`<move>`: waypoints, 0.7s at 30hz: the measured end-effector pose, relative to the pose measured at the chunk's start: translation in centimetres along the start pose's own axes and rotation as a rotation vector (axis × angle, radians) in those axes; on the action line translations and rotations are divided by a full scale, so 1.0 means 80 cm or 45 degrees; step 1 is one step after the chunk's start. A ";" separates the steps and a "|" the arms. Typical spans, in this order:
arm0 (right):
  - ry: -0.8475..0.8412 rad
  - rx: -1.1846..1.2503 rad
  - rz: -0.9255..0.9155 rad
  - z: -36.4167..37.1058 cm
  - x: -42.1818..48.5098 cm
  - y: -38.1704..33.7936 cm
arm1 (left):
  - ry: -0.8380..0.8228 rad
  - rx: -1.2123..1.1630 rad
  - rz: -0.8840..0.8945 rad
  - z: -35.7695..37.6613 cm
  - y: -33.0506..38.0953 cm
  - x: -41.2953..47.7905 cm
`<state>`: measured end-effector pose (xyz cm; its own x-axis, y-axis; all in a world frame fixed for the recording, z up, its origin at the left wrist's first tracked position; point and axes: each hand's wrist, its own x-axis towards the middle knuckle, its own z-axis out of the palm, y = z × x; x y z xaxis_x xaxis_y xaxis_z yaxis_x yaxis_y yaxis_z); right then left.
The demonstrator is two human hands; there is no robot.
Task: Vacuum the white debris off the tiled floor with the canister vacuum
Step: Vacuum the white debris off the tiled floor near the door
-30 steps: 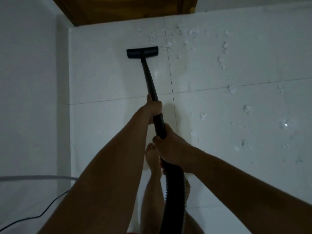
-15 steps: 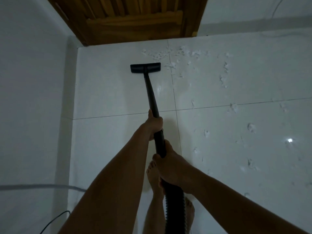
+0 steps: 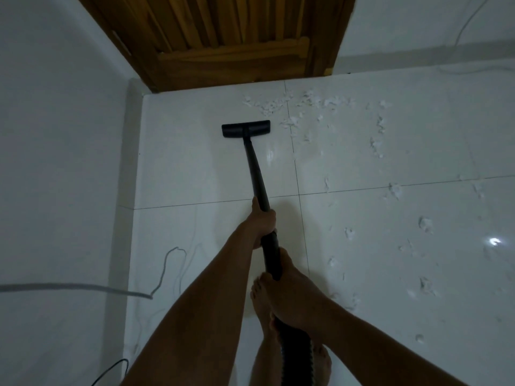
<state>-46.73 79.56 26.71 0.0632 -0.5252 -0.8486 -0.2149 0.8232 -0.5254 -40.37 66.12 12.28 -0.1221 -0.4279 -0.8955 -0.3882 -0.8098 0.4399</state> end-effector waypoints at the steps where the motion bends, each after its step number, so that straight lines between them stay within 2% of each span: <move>1: 0.003 0.001 -0.005 -0.002 0.005 -0.005 | 0.001 0.001 0.005 -0.003 0.005 0.006; 21: 0.054 0.002 -0.037 -0.010 0.103 -0.079 | 0.010 -0.001 0.095 -0.054 0.082 0.103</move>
<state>-45.60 69.84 23.12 0.0283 -0.5577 -0.8296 -0.2122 0.8076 -0.5502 -39.96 55.59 8.08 -0.1433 -0.4901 -0.8598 -0.3775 -0.7760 0.5053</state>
